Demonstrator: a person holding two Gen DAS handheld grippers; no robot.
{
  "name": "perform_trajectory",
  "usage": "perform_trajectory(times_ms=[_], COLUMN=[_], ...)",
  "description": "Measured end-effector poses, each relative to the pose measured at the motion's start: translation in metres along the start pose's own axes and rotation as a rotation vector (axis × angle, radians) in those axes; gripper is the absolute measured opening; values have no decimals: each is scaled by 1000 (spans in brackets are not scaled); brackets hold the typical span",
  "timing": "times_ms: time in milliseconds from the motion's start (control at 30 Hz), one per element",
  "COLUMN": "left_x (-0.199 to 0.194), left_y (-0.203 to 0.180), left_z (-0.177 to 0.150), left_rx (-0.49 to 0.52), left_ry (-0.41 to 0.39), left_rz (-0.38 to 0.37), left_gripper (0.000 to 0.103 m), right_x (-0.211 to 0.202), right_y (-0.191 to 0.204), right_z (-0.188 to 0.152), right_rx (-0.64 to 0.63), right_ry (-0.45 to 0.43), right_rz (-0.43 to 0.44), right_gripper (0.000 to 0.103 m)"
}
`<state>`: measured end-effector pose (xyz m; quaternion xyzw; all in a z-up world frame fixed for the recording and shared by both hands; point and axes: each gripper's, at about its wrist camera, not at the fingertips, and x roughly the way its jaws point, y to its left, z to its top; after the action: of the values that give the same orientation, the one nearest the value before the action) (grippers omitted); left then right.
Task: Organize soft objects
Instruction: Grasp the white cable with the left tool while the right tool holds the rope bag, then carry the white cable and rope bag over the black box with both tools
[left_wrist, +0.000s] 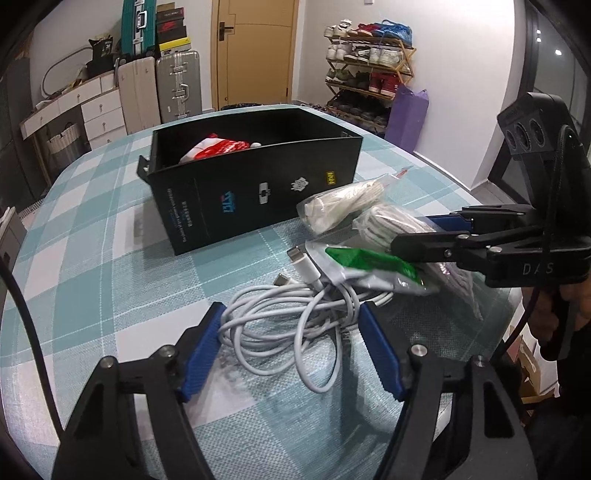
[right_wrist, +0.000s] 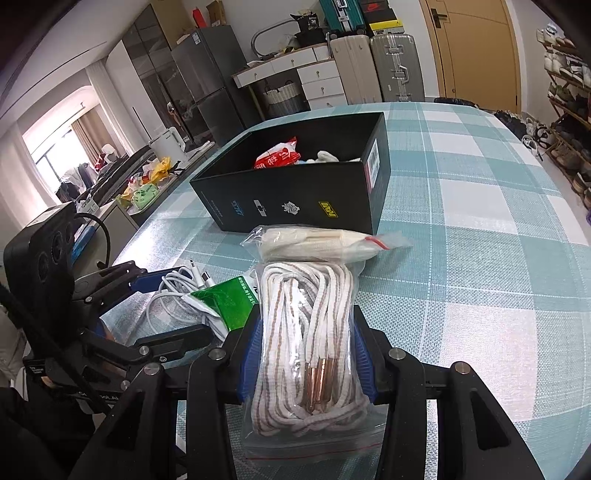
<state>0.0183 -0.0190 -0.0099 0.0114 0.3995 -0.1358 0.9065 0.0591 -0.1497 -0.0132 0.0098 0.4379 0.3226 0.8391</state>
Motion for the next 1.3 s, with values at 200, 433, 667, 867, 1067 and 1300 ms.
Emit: perform_trajectory(times_ms=[200,433,667,867,1067,1300], left_x=[-11,-22,-19,-14,-14,-30], left_y=[11,15,26,24,32,42], left_z=[-1,1,0,-5,-5,-3], left_rx=[-36,-59,-110,-116,-160,-201], left_ry=[-21,-49,-25,-3,-18,-67], left_rz=[-11,-34,-39,-35,-26,-35], left_gripper=[72,71,31,31,23,20], right_x=[-7,-19,-30,-33,-36,-39], right_y=[2,10,16,18,20,22], right_z=[2,5,8,7,6,6], right_rx=[-8,-30,-44,-50,-53,-54], right_ry=[-21,-61,-94,-97,-97,-110], right_rz=[4,19,28,27,29,32], right_gripper=[43,43,43,43,43,43])
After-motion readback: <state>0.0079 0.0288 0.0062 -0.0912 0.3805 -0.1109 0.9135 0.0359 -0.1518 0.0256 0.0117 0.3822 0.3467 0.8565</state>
